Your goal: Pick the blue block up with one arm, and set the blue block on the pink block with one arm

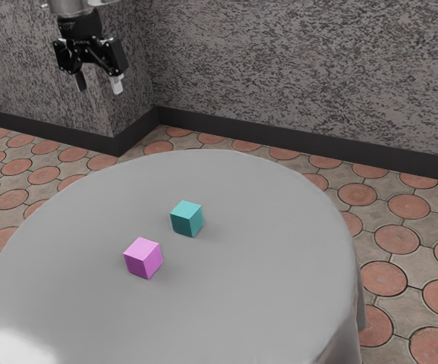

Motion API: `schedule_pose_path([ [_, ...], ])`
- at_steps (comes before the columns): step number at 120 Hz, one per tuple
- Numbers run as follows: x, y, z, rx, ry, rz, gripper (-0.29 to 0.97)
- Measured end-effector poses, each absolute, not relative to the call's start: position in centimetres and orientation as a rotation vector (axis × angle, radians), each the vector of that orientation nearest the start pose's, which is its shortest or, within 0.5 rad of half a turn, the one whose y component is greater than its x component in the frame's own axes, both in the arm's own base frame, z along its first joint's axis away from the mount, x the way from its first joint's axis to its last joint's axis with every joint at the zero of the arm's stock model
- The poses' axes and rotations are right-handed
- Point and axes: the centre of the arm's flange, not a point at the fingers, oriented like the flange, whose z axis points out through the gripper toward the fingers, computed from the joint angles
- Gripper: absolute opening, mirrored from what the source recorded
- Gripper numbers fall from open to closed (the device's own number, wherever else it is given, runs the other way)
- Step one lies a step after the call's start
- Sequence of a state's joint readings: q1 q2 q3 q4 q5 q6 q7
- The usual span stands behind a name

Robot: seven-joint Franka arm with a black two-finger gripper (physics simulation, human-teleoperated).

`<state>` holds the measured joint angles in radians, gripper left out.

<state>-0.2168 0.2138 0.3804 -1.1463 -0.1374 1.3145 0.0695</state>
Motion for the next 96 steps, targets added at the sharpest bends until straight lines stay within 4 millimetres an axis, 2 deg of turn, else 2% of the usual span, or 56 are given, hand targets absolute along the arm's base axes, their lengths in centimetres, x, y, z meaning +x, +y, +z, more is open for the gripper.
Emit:
schedule_pose_path([
  [37, 58.0, 4.7, 68.6, -3.204, -0.051, 0.04, 0.68],
  [39, 57.7, 4.7, 69.3, -3.205, -0.048, 0.019, 0.68],
  [44, 55.6, 4.5, 74.3, -3.206, -0.022, -0.144, 0.68],
  [48, 54.6, 3.9, 76.5, -3.205, 0.004, -0.222, 0.68],
  [59, 53.7, 1.8, 78.8, -3.202, 0.084, -0.314, 0.68],
  [70, 54.0, -0.7, 79.0, -3.192, 0.168, -0.35, 0.68],
  [73, 54.9, -1.3, 78.1, -3.182, 0.18, -0.33, 0.68],
  [77, 57.1, -2.4, 75.6, -3.139, 0.196, -0.283, 0.68],
  [83, 60.6, -3.8, 70.8, -3.082, 0.217, -0.19, 0.68],
  [91, 64.0, -4.1, 64.3, -3.03, 0.219, -0.065, 0.68],
  [96, 65.2, -4.0, 60.9, -3.008, 0.222, -0.013, 0.68],
])
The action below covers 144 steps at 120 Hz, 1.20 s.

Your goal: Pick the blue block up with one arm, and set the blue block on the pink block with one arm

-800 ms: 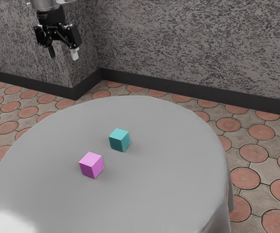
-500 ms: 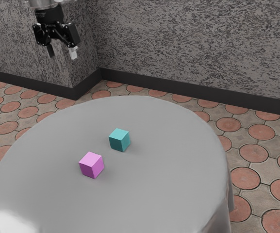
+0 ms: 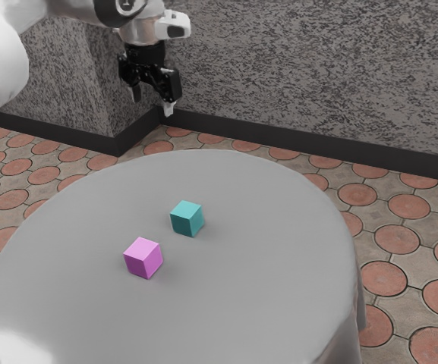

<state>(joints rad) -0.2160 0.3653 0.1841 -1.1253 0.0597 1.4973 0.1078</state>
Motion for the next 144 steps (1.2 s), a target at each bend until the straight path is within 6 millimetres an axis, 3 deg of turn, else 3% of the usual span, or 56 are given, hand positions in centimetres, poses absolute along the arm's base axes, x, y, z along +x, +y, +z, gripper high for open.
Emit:
schedule_pose_path([
  [15, 68.0, -3.2, 54.4, -2.987, 0.216, 0.042, 0.68],
  [48, 70.4, -2.3, 45.8, -3.028, 0.198, 0.159, 0.68],
  [59, 71.3, -0.8, 41.8, -3.041, 0.158, 0.219, 0.68],
  [73, 71.7, 0.3, 38.8, -3.059, 0.135, 0.263, 0.68],
  [144, 73.2, -0.3, 32.0, -3.112, 0.244, 0.251, 0.68],
])
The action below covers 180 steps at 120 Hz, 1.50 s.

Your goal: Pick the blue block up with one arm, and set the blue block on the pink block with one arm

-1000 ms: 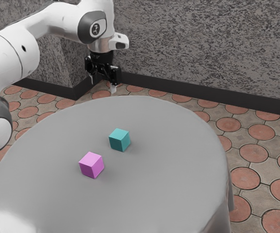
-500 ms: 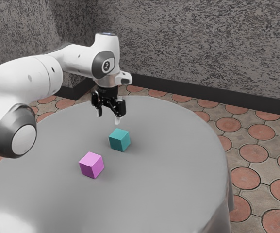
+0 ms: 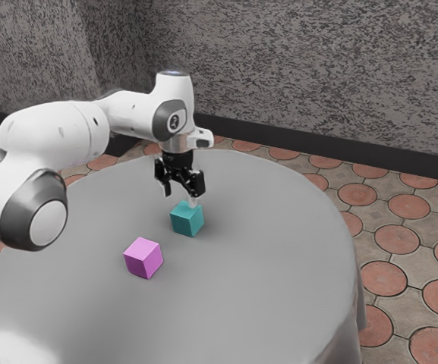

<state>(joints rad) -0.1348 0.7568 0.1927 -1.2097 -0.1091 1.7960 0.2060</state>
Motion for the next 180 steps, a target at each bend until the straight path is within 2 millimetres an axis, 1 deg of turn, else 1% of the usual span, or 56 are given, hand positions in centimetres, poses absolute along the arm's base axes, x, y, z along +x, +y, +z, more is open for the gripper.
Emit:
schedule_pose_path([
  [21, 73.3, -0.3, 30.0, -3.117, 0.26, 0.28, 0.68],
  [50, 73.4, -0.1, 28.7, -3.118, 0.279, 0.282, 0.68],
  [69, 73.8, -0.4, 27.8, -3.127, 0.298, 0.255, 0.68],
  [92, 74.0, 0.0, 26.5, -3.129, 0.3, 0.241, 0.68],
  [119, 74.3, 0.0, 26.1, -3.13, 0.31, 0.223, 0.68],
  [158, 74.5, -0.1, 26.2, -3.153, 0.309, 0.192, 0.67],
  [168, 74.5, -0.1, 26.2, -3.161, 0.305, 0.186, 0.63],
  [180, 74.5, -0.1, 26.1, -3.171, 0.299, 0.181, 0.54],
])
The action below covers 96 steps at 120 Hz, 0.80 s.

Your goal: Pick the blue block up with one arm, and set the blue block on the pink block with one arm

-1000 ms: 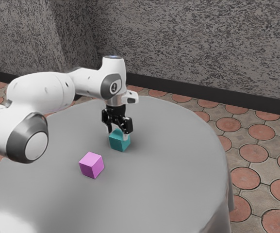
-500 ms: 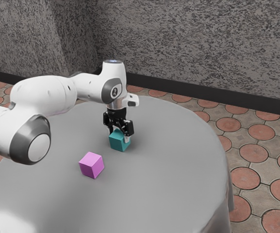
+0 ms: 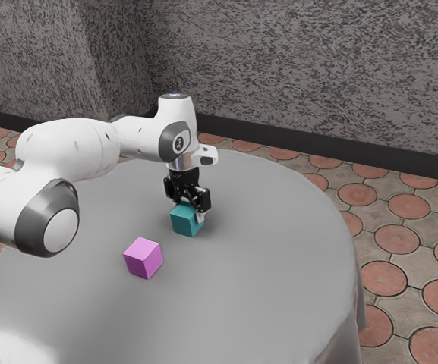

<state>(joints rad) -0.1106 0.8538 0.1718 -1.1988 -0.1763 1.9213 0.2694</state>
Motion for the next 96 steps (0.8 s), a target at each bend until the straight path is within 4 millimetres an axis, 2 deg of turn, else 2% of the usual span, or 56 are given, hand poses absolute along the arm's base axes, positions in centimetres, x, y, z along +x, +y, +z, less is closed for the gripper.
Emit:
schedule_pose_path([
  [19, 74.5, -0.1, 26.1, -3.181, 0.292, 0.176, 0.4],
  [42, 74.5, -0.1, 26.2, -3.182, 0.287, 0.169, 0.38],
  [59, 74.1, 0.2, 28.4, -3.182, 0.281, 0.148, 0.38],
  [69, 72.6, 0.7, 30.0, -3.181, 0.268, 0.163, 0.38],
  [88, 68.2, 1.8, 34.0, -3.164, 0.242, 0.171, 0.39],
  [96, 66.5, 2.1, 35.1, -3.15, 0.235, 0.167, 0.39],
])
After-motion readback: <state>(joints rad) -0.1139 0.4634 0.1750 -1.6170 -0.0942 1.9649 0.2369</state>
